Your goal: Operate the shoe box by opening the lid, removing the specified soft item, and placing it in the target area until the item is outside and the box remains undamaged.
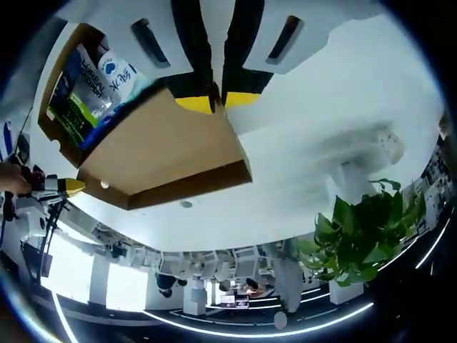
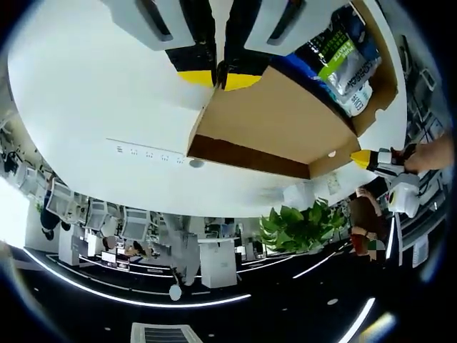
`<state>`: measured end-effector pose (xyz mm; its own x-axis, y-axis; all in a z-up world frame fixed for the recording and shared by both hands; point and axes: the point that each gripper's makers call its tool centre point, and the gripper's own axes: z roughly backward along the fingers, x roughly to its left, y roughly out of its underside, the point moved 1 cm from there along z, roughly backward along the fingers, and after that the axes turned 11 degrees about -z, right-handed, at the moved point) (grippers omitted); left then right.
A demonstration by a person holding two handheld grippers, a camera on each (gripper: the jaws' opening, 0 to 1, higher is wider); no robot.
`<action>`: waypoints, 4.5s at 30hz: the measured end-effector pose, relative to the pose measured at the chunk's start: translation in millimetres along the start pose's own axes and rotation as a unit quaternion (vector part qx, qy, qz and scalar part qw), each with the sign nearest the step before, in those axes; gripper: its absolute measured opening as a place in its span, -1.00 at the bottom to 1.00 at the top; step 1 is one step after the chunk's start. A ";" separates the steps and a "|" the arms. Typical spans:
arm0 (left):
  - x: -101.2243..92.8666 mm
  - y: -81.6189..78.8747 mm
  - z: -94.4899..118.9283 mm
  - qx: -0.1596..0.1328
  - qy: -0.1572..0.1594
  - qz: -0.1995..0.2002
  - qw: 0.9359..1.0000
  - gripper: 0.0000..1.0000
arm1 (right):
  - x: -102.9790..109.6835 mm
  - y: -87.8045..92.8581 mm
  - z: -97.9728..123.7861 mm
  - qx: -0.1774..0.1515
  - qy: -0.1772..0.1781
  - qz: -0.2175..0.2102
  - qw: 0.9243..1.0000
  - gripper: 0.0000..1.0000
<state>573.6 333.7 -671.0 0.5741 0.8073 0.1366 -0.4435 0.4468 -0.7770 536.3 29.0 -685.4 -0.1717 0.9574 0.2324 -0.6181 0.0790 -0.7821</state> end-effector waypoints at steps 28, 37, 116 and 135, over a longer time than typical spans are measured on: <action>-2.1 4.9 -9.7 0.028 0.009 0.024 0.999 -0.92 | -3.2 2.3 -7.0 0.015 0.007 -0.009 1.000 -1.00; -2.7 6.6 -10.0 0.025 0.007 0.022 0.999 -0.90 | -2.8 2.4 -8.1 0.018 0.006 -0.010 1.000 -1.00; -52.2 9.7 58.9 -0.042 0.029 -0.014 0.999 -0.19 | 55.1 21.2 50.8 0.013 -0.084 0.105 0.991 -0.33; -91.2 10.6 66.6 -0.040 0.056 -0.009 0.998 -0.20 | 77.4 49.8 55.7 0.040 -0.091 0.083 0.992 -0.31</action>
<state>470.7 290.4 -650.8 0.6565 0.7496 0.0842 -0.3787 0.4241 -0.8227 449.5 91.6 -674.2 -0.4064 0.8892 0.2102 -0.6276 -0.1045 -0.7715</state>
